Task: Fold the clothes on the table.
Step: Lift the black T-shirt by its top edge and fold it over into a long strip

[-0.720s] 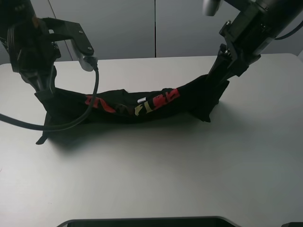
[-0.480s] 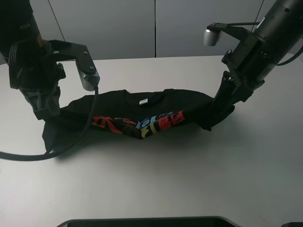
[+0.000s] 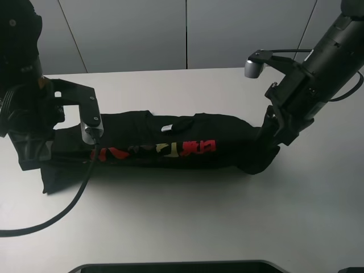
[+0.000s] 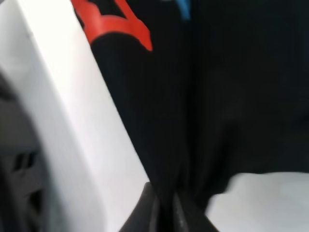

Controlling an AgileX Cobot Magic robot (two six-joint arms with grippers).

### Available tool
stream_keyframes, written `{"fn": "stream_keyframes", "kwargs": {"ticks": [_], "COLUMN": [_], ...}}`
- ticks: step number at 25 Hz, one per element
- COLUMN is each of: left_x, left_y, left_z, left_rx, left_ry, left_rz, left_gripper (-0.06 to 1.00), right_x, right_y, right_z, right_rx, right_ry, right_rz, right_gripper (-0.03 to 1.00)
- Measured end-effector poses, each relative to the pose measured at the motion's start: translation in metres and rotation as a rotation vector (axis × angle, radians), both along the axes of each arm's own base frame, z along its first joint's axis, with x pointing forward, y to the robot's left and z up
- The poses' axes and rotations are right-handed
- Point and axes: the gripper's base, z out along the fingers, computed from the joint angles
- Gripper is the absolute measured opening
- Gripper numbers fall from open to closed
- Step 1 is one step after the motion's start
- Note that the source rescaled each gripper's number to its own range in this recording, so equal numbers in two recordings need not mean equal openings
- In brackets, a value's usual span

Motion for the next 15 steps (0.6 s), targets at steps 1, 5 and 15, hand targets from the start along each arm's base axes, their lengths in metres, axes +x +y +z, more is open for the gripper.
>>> {"fn": "stream_keyframes", "kwargs": {"ticks": [1,5,15], "left_x": [0.003,0.018,0.053], "left_y": [-0.001,-0.006,-0.023], "left_z": [0.000,0.000,-0.010], "left_rx": [-0.006,-0.065,-0.162], "left_ry": [-0.036,-0.184,-0.484], "left_rz": [-0.009,-0.064,-0.163], "left_gripper": [0.00,0.00,0.00], "right_x": [0.003,0.020,0.046], "right_y": [0.000,0.001,-0.001], "right_z": [0.000,0.000,0.006], "right_rx": [0.002,0.007,0.018], "right_ry": [-0.034,-0.202,-0.491], "right_rz": [-0.016,-0.088,-0.178], "right_gripper": [0.01,0.01,0.01]}}
